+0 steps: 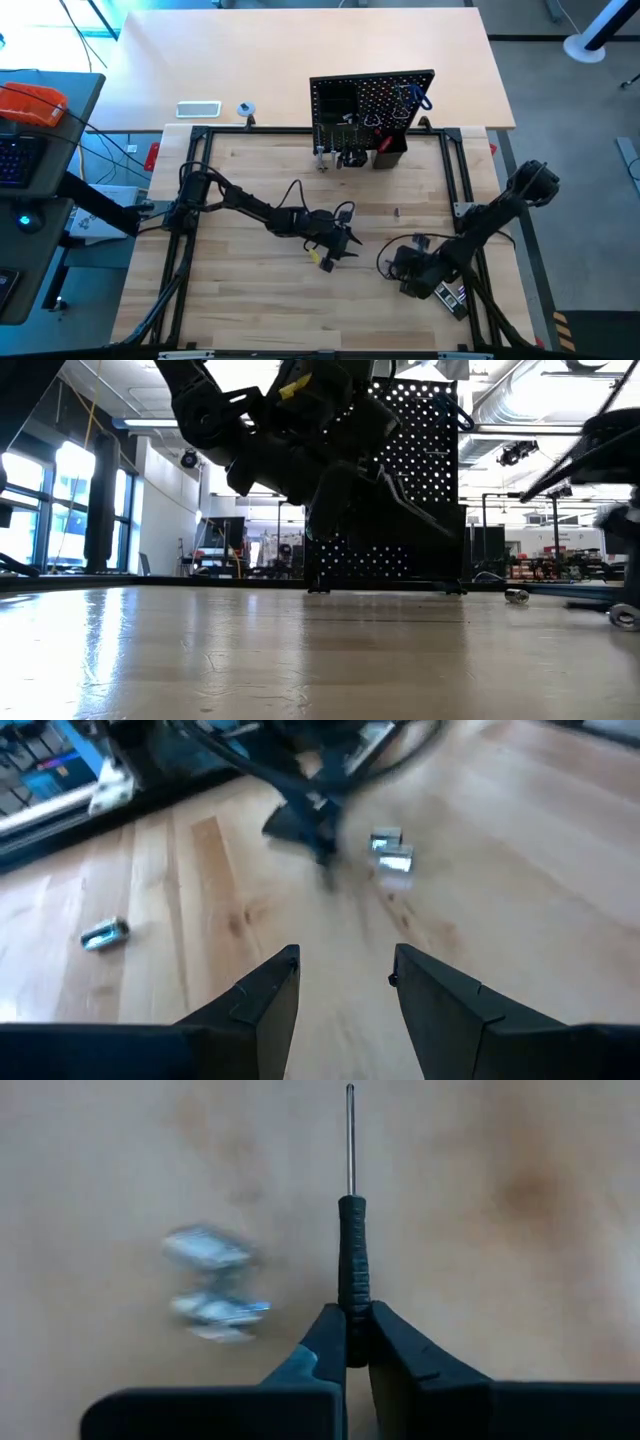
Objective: Hang tools onto peg board
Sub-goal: Put the black screwdriver into the top black bin on the peg board
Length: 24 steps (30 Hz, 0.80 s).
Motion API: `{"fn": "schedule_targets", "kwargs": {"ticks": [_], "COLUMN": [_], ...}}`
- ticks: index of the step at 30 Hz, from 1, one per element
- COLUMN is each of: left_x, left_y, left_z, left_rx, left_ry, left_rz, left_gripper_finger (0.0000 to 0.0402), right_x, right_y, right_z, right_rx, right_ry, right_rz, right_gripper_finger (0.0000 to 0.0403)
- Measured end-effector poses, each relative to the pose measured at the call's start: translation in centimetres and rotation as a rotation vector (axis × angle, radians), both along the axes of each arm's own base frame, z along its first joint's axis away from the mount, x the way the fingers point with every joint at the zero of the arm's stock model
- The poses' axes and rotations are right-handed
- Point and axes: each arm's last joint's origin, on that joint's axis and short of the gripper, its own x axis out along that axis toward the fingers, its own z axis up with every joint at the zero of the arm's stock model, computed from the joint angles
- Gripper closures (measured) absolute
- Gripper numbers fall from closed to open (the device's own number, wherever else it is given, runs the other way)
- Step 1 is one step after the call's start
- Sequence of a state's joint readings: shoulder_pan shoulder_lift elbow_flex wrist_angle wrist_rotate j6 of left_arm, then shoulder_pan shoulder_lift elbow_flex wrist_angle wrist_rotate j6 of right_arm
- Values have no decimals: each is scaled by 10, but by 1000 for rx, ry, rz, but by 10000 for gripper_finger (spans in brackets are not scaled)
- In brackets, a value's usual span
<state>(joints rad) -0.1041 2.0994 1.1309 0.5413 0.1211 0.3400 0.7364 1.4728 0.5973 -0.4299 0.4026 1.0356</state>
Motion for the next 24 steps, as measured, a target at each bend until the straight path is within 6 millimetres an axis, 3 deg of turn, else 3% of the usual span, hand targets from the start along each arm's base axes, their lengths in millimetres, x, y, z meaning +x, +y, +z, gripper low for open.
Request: {"fn": "schedule_targets", "kwargs": {"ticks": [8, 18, 24], "left_x": [-6, -16, -24], "left_y": [15, 31, 36], "left_z": [7, 39, 57], "left_rx": [35, 43, 55], "left_ry": [79, 112, 116], "left_rz": [19, 33, 36], "left_gripper_finger": [245, 245, 245], "right_x": [13, 30, 40], "right_y": [-1, -2, -12], "right_z": [50, 130, 181], "right_rx": [-148, -297, -376], "right_ry": [41, 17, -49], "right_rz": [-9, -15, -39], "right_gripper_finger": [393, 393, 393]}}
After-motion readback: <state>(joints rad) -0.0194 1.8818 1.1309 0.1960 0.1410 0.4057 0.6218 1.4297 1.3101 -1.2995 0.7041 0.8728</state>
